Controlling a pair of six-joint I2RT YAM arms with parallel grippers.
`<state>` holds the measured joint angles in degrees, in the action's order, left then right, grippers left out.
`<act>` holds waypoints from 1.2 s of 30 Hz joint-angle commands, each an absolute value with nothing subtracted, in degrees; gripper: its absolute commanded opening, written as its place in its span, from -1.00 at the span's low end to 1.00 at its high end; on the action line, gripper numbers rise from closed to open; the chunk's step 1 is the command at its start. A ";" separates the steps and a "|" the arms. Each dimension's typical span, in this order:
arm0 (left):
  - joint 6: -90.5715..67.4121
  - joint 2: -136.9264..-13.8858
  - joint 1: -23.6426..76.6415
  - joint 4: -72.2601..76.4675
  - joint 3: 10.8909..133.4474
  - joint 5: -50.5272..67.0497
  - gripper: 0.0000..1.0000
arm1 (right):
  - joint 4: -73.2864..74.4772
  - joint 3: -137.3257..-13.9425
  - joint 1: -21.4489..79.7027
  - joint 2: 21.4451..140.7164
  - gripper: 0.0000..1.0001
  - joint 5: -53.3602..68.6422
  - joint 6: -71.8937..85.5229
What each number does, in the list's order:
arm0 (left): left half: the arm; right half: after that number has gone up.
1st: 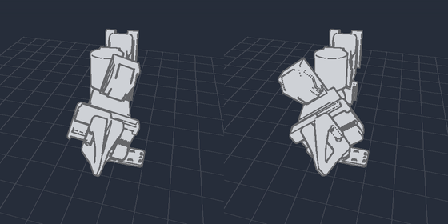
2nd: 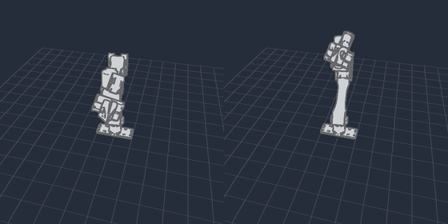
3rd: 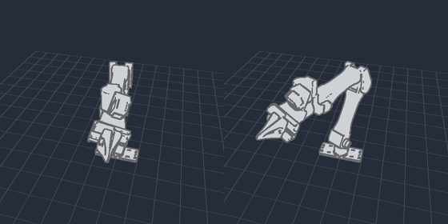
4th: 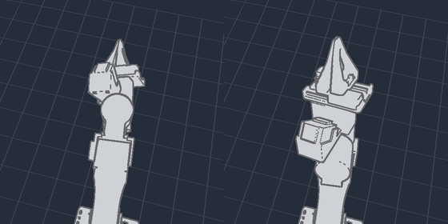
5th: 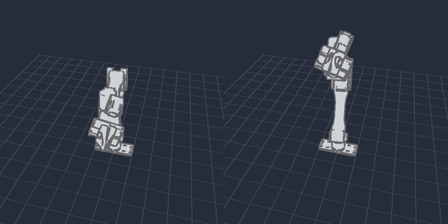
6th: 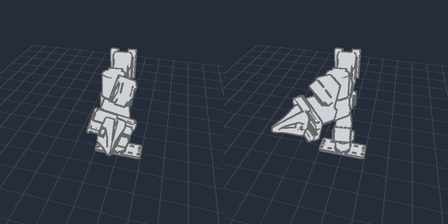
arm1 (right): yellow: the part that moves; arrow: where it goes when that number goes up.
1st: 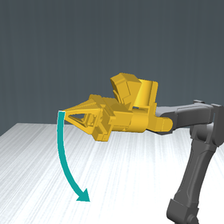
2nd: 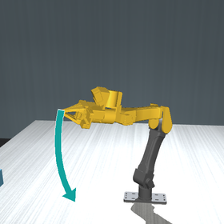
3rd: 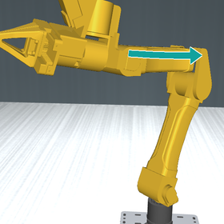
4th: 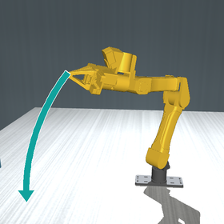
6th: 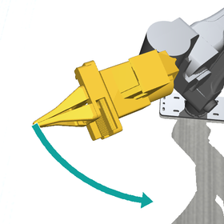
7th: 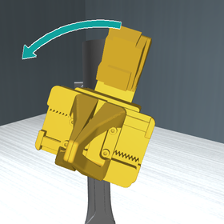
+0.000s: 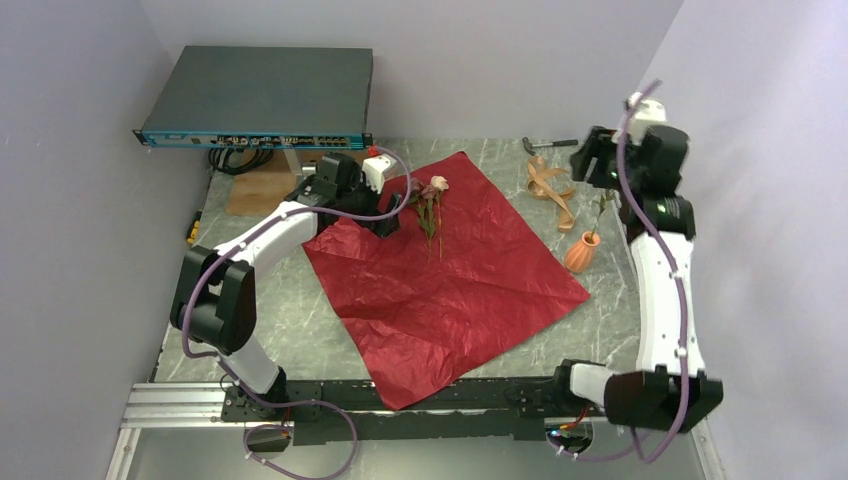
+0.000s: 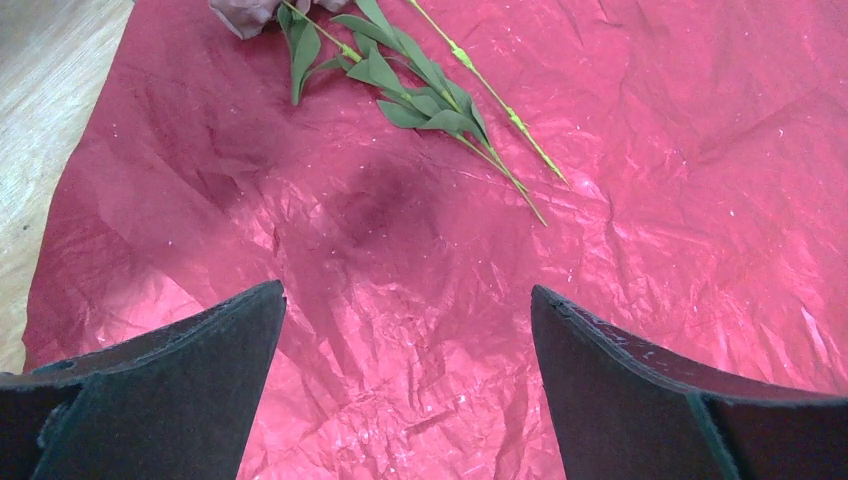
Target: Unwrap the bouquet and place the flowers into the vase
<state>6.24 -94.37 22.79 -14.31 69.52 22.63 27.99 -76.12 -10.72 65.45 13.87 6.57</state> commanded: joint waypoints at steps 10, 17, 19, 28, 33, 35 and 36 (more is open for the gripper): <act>5.27 -91.25 21.19 -15.68 69.96 21.70 0.99 | 45.36 -99.55 10.65 94.37 0.17 10.12 3.45; 5.57 -88.54 21.07 -17.30 67.29 20.36 0.99 | 48.61 -110.34 14.83 109.57 0.05 11.13 6.87; 6.02 -87.55 21.05 -17.67 66.43 21.20 0.98 | 48.94 -112.77 16.02 112.99 0.05 11.51 6.96; 15.27 -81.21 21.09 -20.46 60.86 27.86 0.98 | 46.75 -117.63 20.35 123.33 -0.04 12.90 7.13; 18.68 -77.73 21.09 -21.94 57.86 29.24 0.98 | 46.12 -120.78 21.99 128.72 -0.10 12.50 7.66; 19.29 -76.93 21.09 -22.47 57.46 28.85 0.98 | 44.90 -120.94 22.54 129.94 -0.14 11.84 7.65; 19.47 -76.57 21.09 -22.74 57.33 28.60 0.98 | 44.49 -120.94 22.71 130.50 -0.16 11.53 7.54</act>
